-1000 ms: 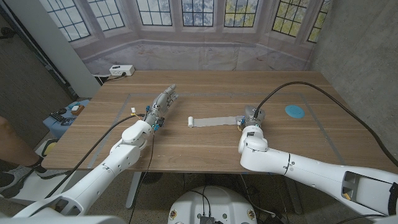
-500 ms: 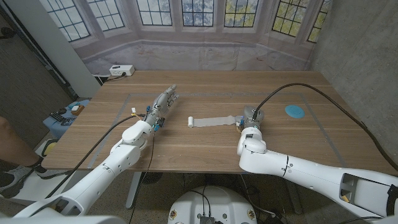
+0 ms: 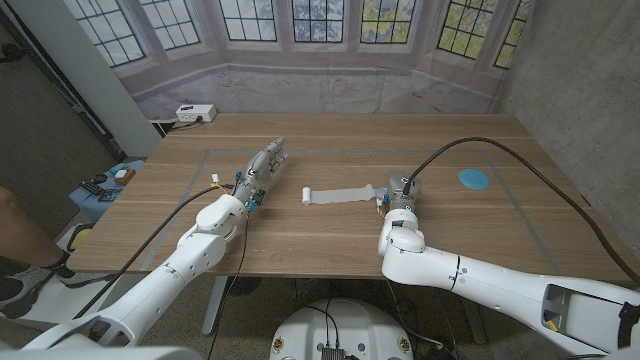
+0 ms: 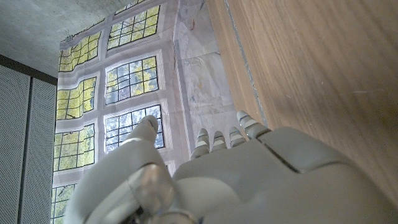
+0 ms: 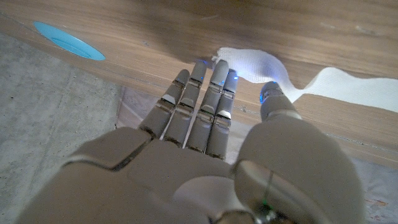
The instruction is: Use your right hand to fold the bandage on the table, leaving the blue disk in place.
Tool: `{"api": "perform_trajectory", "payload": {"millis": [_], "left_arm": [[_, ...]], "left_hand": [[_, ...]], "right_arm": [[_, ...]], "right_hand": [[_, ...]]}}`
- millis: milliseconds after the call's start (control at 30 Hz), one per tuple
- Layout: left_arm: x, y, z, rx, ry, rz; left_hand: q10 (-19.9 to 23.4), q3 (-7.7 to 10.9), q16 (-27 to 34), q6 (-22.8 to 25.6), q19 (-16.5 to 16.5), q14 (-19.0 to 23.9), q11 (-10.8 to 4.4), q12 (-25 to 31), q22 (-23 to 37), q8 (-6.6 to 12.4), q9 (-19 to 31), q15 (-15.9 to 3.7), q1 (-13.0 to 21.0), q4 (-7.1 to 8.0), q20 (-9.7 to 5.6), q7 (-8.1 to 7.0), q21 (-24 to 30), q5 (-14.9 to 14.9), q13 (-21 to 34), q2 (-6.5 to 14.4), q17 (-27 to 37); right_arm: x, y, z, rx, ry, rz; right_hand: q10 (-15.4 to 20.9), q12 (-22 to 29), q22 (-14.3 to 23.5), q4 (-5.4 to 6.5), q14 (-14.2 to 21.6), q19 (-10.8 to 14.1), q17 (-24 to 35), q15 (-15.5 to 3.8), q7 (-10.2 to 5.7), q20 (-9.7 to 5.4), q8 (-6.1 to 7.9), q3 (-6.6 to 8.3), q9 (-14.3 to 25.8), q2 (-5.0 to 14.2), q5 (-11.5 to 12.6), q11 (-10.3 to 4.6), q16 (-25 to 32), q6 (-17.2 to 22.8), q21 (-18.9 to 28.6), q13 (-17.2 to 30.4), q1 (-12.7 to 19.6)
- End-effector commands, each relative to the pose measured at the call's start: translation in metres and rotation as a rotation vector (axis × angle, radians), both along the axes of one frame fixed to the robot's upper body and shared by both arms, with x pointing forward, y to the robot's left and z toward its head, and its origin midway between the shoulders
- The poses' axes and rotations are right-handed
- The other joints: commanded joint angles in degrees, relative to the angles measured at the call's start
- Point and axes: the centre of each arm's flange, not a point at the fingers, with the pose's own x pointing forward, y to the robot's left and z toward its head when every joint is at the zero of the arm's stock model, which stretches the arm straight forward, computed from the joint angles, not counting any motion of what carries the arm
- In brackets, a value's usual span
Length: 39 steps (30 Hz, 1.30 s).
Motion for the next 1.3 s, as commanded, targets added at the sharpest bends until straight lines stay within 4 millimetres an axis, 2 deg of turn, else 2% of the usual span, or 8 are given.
{"api": "perform_trajectory", "payload": {"millis": [33, 333, 767, 900, 1300], "left_arm": [[0.000, -0.002, -0.002, 0.004, 0.003, -0.008], [0.002, -0.005, -0.001, 0.009, 0.006, -0.014], [0.008, -0.008, -0.001, 0.014, 0.009, -0.028], [0.008, -0.008, -0.001, 0.014, 0.008, -0.029], [0.007, -0.009, -0.001, 0.014, 0.011, -0.030]], "left_hand": [[0.41, 0.09, -0.11, 0.72, -0.19, 0.04, -0.31, 0.32, 0.21, 0.42, 0.07, 0.25, 0.33, -0.30, 0.16, -0.04, -0.12, 0.22, 0.18, 0.48, 0.13], [0.66, 0.12, -0.09, 1.05, -0.21, 0.09, -0.24, 0.38, 0.21, 0.46, 0.08, 0.26, 0.31, -0.35, 0.22, 0.01, -0.12, 0.22, 0.19, 0.49, 0.13], [0.95, 0.16, -0.08, 1.33, -0.21, 0.14, -0.46, 0.44, 0.21, 0.45, 0.10, 0.20, 0.32, -0.43, 0.28, -0.22, -0.11, 0.23, 0.19, 0.50, 0.13], [0.99, 0.18, -0.08, 1.42, -0.21, 0.14, -0.48, 0.44, 0.21, 0.45, 0.10, 0.19, 0.32, -0.46, 0.29, -0.36, -0.11, 0.23, 0.19, 0.50, 0.12], [1.08, 0.21, -0.07, 1.60, -0.21, 0.17, -0.48, 0.42, 0.21, 0.42, 0.11, 0.18, 0.32, -0.52, 0.35, -0.41, -0.11, 0.23, 0.20, 0.51, 0.12]], "right_arm": [[-0.002, 0.001, -0.002, -0.024, -0.051, 0.001], [-0.001, -0.001, -0.004, -0.045, -0.103, -0.003], [0.004, -0.003, -0.009, -0.089, -0.182, -0.007], [0.006, -0.005, -0.011, -0.092, -0.179, -0.010], [0.006, -0.007, -0.015, -0.089, -0.175, -0.012]], "right_hand": [[1.29, 0.45, 0.09, -0.13, 1.15, 0.85, 0.41, -7.15, -0.56, -0.14, 0.47, -0.33, 0.11, 0.13, 0.29, -0.37, 0.57, 1.34, 0.28, 0.04, 1.35], [3.48, 1.36, 0.14, -0.19, 3.01, 2.10, 0.82, -7.84, -1.50, -1.06, 0.64, -0.66, 0.16, 0.42, 0.23, -1.41, 1.56, 4.18, 0.50, -0.23, 3.27], [7.20, 2.95, 0.22, -0.60, 6.38, 3.91, 1.63, -8.44, -3.18, -2.44, 1.15, -0.69, 0.28, 0.96, 0.10, -3.13, 3.47, 9.01, 0.81, -0.42, 8.26], [7.90, 3.41, 0.24, -0.59, 7.10, 4.14, 1.81, -8.52, -3.45, -2.62, 1.16, -0.84, 0.33, 0.93, 0.04, -3.76, 3.90, 9.64, 0.83, -0.16, 9.16], [8.02, 3.50, 0.27, -0.53, 7.43, 4.22, 2.00, -8.59, -3.72, -2.82, 0.93, -1.14, 0.44, 0.76, -0.06, -3.91, 4.18, 9.87, 0.76, -0.12, 10.30]]}}
